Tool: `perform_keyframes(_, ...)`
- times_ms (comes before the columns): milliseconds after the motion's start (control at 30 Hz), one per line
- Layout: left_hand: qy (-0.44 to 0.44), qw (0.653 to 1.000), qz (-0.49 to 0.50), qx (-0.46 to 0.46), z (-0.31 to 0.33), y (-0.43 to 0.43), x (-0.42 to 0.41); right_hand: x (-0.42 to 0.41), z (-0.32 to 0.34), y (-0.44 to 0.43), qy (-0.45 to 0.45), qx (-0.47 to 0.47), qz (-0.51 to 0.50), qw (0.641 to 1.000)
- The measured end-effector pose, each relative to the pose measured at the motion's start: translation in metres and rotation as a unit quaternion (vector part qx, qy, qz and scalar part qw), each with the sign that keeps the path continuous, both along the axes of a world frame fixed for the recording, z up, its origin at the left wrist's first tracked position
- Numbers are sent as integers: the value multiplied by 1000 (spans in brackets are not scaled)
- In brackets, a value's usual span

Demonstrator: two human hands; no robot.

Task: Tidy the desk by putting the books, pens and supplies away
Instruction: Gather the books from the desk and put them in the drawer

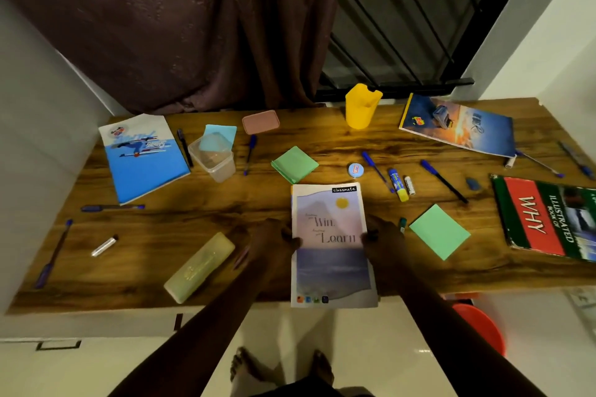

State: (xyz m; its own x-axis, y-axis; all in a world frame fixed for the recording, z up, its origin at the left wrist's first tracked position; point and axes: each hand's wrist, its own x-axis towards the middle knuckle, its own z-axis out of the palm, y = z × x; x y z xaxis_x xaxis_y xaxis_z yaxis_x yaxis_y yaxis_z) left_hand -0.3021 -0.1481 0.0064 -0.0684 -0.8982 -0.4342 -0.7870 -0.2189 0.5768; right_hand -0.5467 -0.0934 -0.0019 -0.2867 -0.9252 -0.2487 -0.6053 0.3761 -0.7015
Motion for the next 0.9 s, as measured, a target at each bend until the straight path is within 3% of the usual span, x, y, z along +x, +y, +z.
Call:
perform_keyframes(100,10,999,-7,32,-3,1,-2,-1,0,-5,-12,5,-11,1000)
perform_keyframes(300,10,1000,-4,3,0,7,-4,-6,-12,-7,19,13,0,1000)
perform_keyframes(367,20,1000,-4,11,1,4,-2,-5,-9,-4,60,-5,11,998)
perform_keyframes(500,-13,996,9,-85,24,0,7,15,6,1,125,-88,-3,988)
perform_keyframes(600,-17,983,38,-178,46,-1,23,48,24,-9,85,-146,40,985)
perform_keyframes(767,70,968,135,-199,80,-6,82,121,57,-40,-23,-163,157,974)
perform_keyframes(900,60,945,222,-234,87,-18,147,188,74,-68,-86,-182,217,955)
